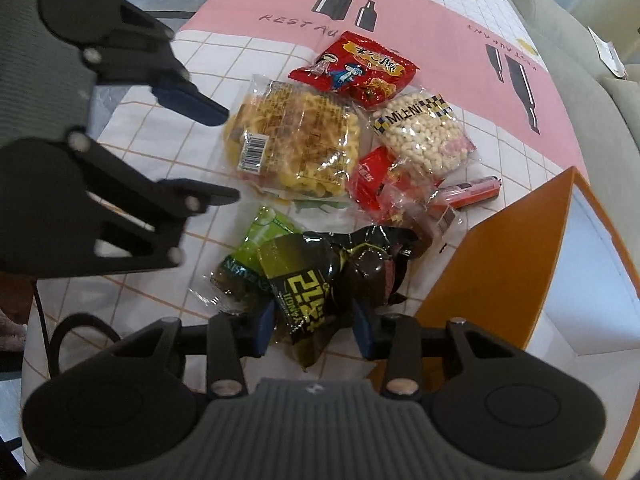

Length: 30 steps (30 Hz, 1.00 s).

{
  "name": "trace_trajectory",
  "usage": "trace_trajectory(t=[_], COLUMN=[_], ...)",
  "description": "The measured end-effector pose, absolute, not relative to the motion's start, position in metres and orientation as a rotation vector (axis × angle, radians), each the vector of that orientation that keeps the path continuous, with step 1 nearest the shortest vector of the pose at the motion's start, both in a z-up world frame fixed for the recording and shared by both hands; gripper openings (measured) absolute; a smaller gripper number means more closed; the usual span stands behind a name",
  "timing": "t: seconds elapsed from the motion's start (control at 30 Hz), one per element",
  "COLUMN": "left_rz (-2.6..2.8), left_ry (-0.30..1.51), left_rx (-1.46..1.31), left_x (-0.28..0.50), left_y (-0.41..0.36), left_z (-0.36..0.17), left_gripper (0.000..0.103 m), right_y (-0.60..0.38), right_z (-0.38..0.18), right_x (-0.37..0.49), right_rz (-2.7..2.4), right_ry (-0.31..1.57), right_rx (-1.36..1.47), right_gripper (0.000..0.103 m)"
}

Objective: Organize snacks
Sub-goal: 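Grasp the dark green snack bag with the right gripper while the left grasps the yellow crisp bag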

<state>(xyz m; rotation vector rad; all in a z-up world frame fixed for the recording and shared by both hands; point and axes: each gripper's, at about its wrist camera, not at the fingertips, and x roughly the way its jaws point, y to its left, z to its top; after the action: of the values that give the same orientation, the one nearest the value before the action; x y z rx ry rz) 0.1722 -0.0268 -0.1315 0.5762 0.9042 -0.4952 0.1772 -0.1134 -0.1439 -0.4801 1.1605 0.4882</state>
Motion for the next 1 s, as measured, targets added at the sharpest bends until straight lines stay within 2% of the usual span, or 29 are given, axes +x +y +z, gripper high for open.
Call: trace_trajectory(t=[0.1, 0.17, 0.27, 0.4, 0.53, 0.63, 0.77, 1.0], left_rz=[-0.447, -0.445, -0.412, -0.372, -0.338, -0.346, -0.350, -0.342], left_ry=[0.871, 0.856, 0.811, 0.744, 0.742, 0.798, 0.892, 0.980], left_rx=[0.630, 0.647, 0.720, 0.842, 0.823, 0.704, 0.481, 0.153], left_x=[0.173, 0.172, 0.168, 0.154, 0.152, 0.153, 0.156, 0.141], left_y=[-0.032, -0.034, -0.039, -0.049, -0.048, -0.039, -0.019, 0.013], left_z=[-0.140, -0.144, -0.152, -0.162, -0.156, -0.141, -0.116, -0.077], left_gripper=[0.058, 0.058, 0.058, 0.033, 0.022, 0.013, 0.010, 0.007], right_y=[-0.114, -0.116, -0.118, -0.119, -0.119, -0.125, -0.138, -0.141], right_z=[-0.144, -0.145, -0.144, -0.142, -0.138, -0.134, -0.122, -0.101], right_x=[0.178, 0.178, 0.178, 0.175, 0.169, 0.168, 0.162, 0.140], right_rz=[0.493, 0.505, 0.501, 0.485, 0.470, 0.460, 0.452, 0.415], right_ry=[1.160, 1.166, 1.146, 1.111, 1.059, 1.036, 1.026, 0.966], right_rx=[-0.463, -0.436, -0.417, -0.413, -0.411, -0.365, -0.217, -0.107], right_gripper=[0.034, 0.025, 0.023, 0.018, 0.010, 0.008, 0.001, 0.000])
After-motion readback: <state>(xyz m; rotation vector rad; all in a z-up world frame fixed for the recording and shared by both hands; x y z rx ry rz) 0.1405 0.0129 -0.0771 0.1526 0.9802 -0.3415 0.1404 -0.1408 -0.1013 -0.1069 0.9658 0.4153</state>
